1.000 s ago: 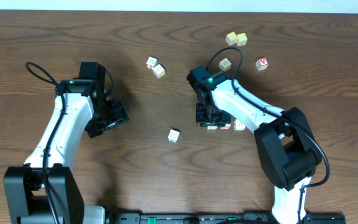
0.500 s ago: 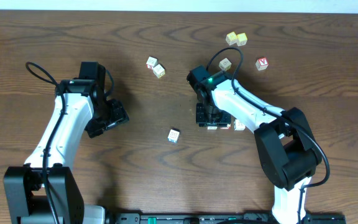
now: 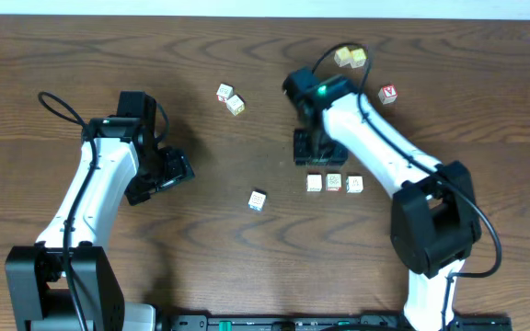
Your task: Lift 4 blocks
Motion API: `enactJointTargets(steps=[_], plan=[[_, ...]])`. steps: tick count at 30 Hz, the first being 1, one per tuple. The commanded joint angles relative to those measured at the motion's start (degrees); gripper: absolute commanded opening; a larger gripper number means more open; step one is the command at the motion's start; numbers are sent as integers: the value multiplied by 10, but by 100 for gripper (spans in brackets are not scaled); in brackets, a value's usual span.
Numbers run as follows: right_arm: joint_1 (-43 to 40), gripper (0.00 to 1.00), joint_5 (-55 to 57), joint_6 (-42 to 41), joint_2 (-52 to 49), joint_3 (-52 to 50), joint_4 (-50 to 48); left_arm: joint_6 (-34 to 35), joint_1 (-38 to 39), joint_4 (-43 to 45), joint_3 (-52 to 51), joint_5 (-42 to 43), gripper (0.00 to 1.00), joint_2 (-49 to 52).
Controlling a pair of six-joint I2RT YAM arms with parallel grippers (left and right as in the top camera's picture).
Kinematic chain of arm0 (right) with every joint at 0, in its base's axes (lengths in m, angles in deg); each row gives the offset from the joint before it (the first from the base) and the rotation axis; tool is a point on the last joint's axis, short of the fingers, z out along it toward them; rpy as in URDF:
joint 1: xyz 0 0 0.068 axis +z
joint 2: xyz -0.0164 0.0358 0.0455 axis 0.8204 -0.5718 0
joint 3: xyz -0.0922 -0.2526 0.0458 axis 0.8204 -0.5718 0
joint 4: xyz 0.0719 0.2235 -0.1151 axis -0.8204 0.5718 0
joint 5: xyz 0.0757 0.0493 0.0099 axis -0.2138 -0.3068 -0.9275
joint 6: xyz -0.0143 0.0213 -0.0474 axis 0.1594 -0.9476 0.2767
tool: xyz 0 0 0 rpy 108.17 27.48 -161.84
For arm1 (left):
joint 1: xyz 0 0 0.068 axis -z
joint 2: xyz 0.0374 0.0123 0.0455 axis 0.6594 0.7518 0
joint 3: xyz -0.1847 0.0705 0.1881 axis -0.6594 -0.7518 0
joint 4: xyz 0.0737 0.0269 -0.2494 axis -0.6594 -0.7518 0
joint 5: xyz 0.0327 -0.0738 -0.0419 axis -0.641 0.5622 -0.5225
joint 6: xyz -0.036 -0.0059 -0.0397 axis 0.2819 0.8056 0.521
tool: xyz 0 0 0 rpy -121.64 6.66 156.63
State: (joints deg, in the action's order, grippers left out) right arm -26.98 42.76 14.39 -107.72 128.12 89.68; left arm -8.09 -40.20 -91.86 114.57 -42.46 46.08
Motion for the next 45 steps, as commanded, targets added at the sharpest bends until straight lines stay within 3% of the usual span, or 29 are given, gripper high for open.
enactJointTargets(steps=[1,5,6,12,18,25,32,37,43,45], plan=[[-39,62,-39,61,7,49,20,-69,0,11,-17,82,86,2],[-92,95,-38,100,20,69,40,-81,5,31,-33,138,86,2],[-106,99,-38,105,24,69,46,-86,11,37,-36,144,86,2],[-189,99,-38,128,26,69,69,-128,92,72,-37,145,86,2],[-268,99,-37,128,26,69,75,-100,189,126,-37,110,87,3],[-337,99,-33,158,26,69,75,-118,272,166,-37,12,86,11],[-361,99,-38,155,26,69,75,-137,307,174,-37,15,85,47],[-357,99,-38,155,26,68,74,-245,328,164,-37,5,82,65],[-355,99,-38,156,26,65,72,-282,329,181,-37,-65,82,64],[-355,99,-38,155,26,63,69,-299,329,191,-37,-65,86,64]])
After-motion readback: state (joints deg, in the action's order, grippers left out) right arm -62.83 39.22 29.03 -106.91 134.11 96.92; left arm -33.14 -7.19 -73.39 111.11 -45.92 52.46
